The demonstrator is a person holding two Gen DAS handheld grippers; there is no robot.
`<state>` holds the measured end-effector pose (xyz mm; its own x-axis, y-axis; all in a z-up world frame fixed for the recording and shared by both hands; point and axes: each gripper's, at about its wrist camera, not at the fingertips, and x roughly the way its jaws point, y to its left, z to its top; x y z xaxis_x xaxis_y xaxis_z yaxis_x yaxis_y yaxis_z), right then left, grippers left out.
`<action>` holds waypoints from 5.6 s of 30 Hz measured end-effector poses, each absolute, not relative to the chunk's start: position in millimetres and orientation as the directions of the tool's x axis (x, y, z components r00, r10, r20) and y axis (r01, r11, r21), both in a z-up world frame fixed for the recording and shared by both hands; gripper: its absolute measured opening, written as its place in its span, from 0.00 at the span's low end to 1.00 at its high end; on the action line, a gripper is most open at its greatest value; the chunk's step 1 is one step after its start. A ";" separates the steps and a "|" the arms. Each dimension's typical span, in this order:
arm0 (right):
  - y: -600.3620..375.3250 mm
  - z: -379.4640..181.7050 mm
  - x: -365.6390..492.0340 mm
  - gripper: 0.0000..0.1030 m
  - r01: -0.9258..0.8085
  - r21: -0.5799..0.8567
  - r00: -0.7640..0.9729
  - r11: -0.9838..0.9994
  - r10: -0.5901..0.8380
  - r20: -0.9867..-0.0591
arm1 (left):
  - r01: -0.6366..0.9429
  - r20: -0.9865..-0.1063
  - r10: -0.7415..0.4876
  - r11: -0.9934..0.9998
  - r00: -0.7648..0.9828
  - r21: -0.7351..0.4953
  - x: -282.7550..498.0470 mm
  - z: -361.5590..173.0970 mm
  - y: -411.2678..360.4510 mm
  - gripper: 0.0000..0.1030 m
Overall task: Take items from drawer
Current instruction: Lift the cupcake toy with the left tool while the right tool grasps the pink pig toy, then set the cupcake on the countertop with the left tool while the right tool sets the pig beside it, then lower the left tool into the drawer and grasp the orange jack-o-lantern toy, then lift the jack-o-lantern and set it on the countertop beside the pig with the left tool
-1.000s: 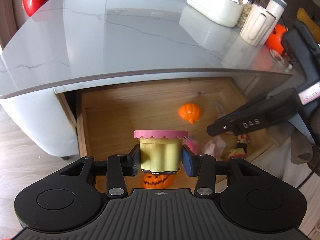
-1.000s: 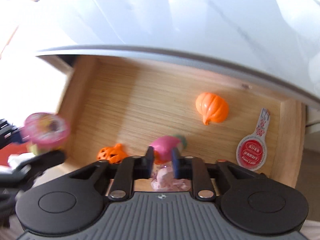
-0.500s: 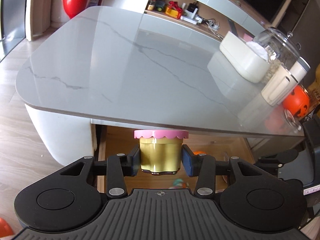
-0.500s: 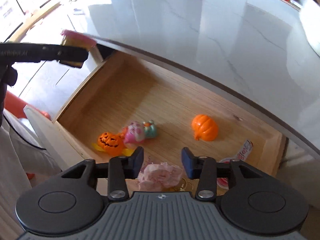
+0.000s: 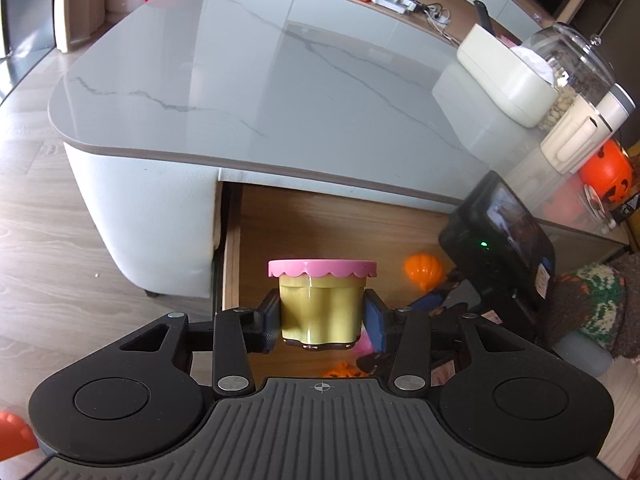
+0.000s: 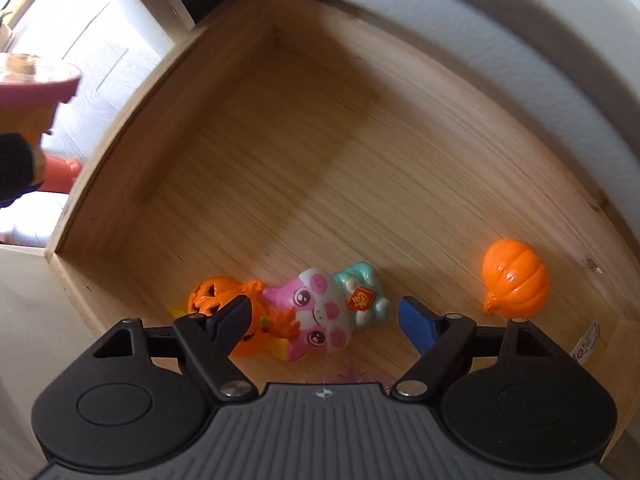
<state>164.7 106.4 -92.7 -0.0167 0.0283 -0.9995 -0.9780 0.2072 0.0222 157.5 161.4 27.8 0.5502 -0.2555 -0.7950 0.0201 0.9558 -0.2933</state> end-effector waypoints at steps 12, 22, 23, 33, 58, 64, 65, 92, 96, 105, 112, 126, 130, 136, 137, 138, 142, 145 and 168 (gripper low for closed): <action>44.7 -13.9 163.2 0.63 -0.984 0.000 0.043 0.177 0.239 -0.970 | 0.174 -0.778 -0.253 0.967 0.575 -0.186 159.5 34.3 117.9 0.45; -48.6 59.8 187.0 0.63 -0.951 -0.032 0.175 0.307 0.451 -0.875 | 0.131 -0.578 -0.210 0.976 0.789 -0.175 260.4 77.5 82.8 0.46; -47.1 59.5 187.7 0.63 -0.948 -0.032 0.182 0.318 0.455 -0.871 | 0.123 -0.580 -0.207 0.976 0.788 -0.182 271.0 72.3 81.4 0.46; -60.9 61.0 188.0 0.63 -0.923 -0.056 0.242 0.381 0.459 -0.855 | 0.145 -0.588 -0.143 0.988 0.796 -0.043 283.3 43.1 73.5 0.44; 102.9 61.8 264.8 0.71 -0.880 -0.044 0.365 0.473 0.613 -0.701 | 0.248 -0.528 -0.350 0.934 0.774 -0.256 187.5 57.8 160.8 0.41; 81.9 64.8 261.2 0.81 -0.890 -0.053 0.361 0.453 0.630 -0.688 | 0.213 -0.525 -0.301 0.951 0.796 -0.223 191.5 57.8 154.4 0.41; 72.7 69.6 256.2 0.81 -0.896 -0.063 0.361 0.439 0.641 -0.677 | 0.187 -0.516 -0.280 0.956 0.809 -0.224 193.7 59.4 155.6 0.41; -91.8 47.5 246.3 1.00 -0.880 -0.001 0.341 0.474 0.631 -0.696 | 0.350 -0.825 -0.282 0.930 0.489 -0.111 210.3 54.0 98.4 0.40; -88.7 46.2 252.8 1.00 -0.874 0.018 0.327 0.486 0.615 -0.718 | 0.487 -0.932 -0.240 0.870 0.270 -0.083 202.7 47.0 62.5 0.40; -110.1 50.6 284.5 1.00 -0.798 0.176 0.278 0.576 0.612 -0.741 | 0.275 -0.991 -0.113 0.953 -0.073 -0.129 238.5 -56.9 47.4 0.39; -122.7 45.9 290.5 1.00 -0.789 0.166 0.287 0.591 0.595 -0.751 | 0.400 -0.988 0.035 0.916 -0.151 -0.028 240.3 -94.7 30.8 0.50; -107.1 14.1 287.2 1.00 -0.809 0.129 0.209 0.573 0.486 -0.849 | 0.375 -0.981 -0.157 0.908 -0.112 -0.188 234.5 -76.3 43.8 0.56; -100.7 2.3 287.3 1.00 -0.800 0.136 0.171 0.584 0.440 -0.882 | 0.321 -0.944 -0.323 0.903 0.065 -0.286 217.5 -43.2 65.0 0.56; -75.2 -4.2 272.8 0.98 -0.848 0.078 0.149 0.524 0.377 -0.914 | 0.205 -0.876 -0.434 0.896 0.209 -0.395 212.1 -23.2 91.5 0.56; -66.2 -4.7 266.5 0.96 -0.876 0.033 0.161 0.481 0.356 -0.920 | 0.214 -0.866 -0.443 0.892 0.234 -0.398 210.9 -18.2 93.6 0.56; -60.2 -5.8 263.3 0.94 -0.893 0.012 0.157 0.450 0.336 -0.929 | 0.216 -0.854 -0.456 0.886 0.249 -0.410 208.8 -12.2 94.2 0.56; -39.1 -23.0 268.1 0.89 -0.893 0.067 0.023 0.445 0.192 -0.981 | 0.201 -0.840 -0.468 0.882 0.273 -0.427 202.0 -1.8 110.4 0.56; -27.6 -47.9 264.5 0.75 -0.889 0.057 -0.047 0.454 0.035 -0.998 | 0.199 -0.832 -0.477 0.878 0.283 -0.436 196.8 2.2 116.8 0.56; -36.8 -39.9 217.3 0.18 -0.964 -0.085 0.085 0.253 -0.011 -0.996 | 0.248 -0.864 -0.432 0.894 0.259 -0.372 192.4 -14.2 107.1 0.56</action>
